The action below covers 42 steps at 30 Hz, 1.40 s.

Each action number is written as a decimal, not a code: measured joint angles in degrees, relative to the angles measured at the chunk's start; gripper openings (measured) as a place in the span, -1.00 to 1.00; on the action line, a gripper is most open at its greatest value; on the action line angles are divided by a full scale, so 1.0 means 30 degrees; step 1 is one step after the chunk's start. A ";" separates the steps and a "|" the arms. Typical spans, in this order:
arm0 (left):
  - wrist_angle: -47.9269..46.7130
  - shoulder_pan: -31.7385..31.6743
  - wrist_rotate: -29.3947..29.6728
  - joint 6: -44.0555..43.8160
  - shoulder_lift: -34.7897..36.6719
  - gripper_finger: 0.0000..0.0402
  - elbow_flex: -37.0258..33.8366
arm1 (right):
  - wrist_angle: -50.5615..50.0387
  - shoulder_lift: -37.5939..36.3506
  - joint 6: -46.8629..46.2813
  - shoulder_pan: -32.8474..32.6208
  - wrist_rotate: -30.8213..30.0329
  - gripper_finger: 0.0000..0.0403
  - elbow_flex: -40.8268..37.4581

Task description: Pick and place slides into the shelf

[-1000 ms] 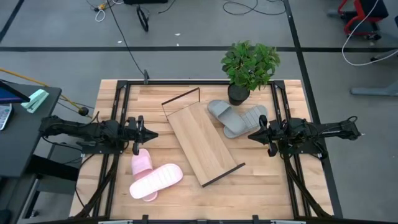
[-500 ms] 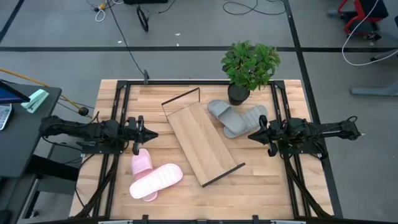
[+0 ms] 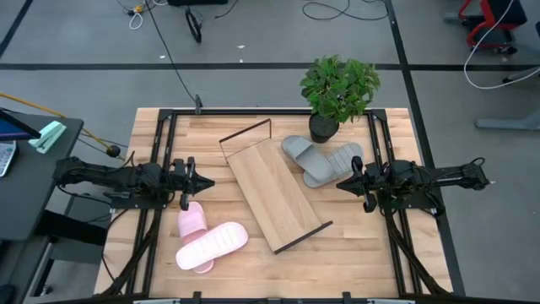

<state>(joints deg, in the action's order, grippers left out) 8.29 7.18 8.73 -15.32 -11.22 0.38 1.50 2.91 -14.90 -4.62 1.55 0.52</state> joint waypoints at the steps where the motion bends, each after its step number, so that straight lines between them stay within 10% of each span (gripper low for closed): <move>1: 0.0003 0.0000 -0.0006 0.0002 0.0004 -0.82 0.0000 | -0.0005 -0.0004 0.0003 0.0003 0.0003 -0.91 0.0001; 42: 0.0003 0.0006 0.0000 0.0001 0.0006 -0.86 0.0000 | -0.0001 -0.0004 0.0000 -0.0001 0.0005 -0.91 0.0004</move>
<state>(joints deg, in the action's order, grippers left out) 8.29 7.20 8.73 -15.31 -11.20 0.38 1.49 2.90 -14.90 -4.62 1.56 0.54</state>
